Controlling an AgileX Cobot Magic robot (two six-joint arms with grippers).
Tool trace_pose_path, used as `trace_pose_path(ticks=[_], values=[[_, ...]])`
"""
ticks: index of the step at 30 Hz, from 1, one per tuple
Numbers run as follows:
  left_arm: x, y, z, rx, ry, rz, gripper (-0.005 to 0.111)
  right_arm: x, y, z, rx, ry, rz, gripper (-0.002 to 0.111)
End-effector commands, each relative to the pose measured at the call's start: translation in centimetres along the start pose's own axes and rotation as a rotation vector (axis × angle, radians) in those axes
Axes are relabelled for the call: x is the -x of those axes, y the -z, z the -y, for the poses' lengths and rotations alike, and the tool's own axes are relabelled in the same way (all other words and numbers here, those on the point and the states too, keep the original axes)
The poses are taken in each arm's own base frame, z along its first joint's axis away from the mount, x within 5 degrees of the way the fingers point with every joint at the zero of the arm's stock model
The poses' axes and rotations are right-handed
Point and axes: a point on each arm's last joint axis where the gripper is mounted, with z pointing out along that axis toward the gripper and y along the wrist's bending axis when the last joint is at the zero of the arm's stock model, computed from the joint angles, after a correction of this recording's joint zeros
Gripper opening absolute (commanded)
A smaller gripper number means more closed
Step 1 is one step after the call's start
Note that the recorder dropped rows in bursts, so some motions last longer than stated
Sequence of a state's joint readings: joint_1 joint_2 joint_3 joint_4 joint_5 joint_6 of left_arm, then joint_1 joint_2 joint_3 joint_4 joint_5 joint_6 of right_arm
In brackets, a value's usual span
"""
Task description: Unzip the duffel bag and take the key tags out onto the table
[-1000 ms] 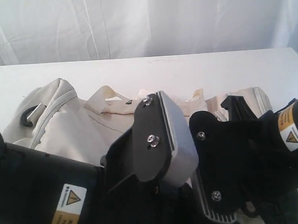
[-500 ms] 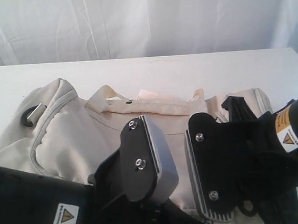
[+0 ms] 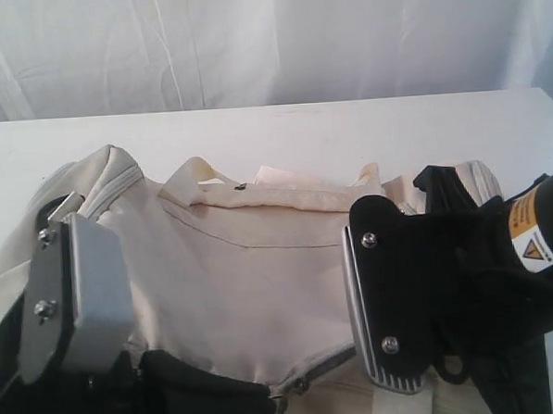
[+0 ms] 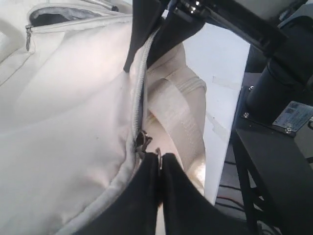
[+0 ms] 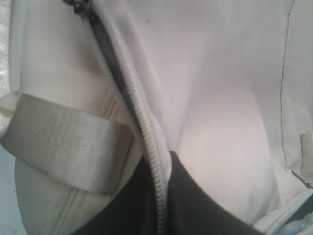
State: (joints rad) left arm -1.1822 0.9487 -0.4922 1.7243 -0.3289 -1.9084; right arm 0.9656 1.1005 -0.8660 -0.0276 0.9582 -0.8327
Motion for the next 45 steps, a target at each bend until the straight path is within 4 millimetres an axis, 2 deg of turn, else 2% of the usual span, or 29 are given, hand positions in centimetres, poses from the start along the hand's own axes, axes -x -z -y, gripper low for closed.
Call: trace_pose_path(ticks=[1, 13, 18, 24, 31, 36, 38, 41, 45], values=[[-1.0, 1.4, 0.3, -0.016, 0.069, 0.021, 0.000, -0.7, 0.2, 0.6, -0.054, 0.042, -0.062, 0.000], [-3.2, 2.7, 0.2, -0.018, 0.178, 0.018, 0.000, -1.0, 0.2, 0.9, -0.091, 0.055, -0.097, 0.000], [-3.3, 2.7, 0.3, -0.026, 0.179, 0.013, 0.000, -1.2, 0.5, 1.1, -0.121, 0.056, -0.114, 0.000], [-5.4, 2.6, 0.1, -0.022, 0.188, -0.049, 0.000, -1.9, 2.4, 1.1, -0.224, 0.006, -0.104, 0.000], [-5.5, 2.6, 0.1, -0.019, 0.188, -0.051, 0.000, -2.6, 2.9, 1.2, -0.258, -0.024, -0.159, 0.000], [-5.5, 2.6, 0.0, -0.013, 0.188, -0.049, 0.000, -2.1, 3.0, 1.6, -0.303, -0.098, -0.090, 0.001], [-5.5, 2.6, 0.1, -0.015, 0.188, -0.049, 0.000, -1.8, 3.0, 1.7, -0.317, -0.110, -0.049, 0.008], [-5.5, 2.6, 0.0, -0.009, 0.188, -0.047, 0.000, -1.0, 3.1, 1.9, -0.332, -0.127, 0.038, 0.026], [-5.4, 2.6, 0.0, -0.004, 0.188, -0.046, 0.000, 0.4, 3.4, 2.2, -0.356, -0.147, 0.196, 0.060]])
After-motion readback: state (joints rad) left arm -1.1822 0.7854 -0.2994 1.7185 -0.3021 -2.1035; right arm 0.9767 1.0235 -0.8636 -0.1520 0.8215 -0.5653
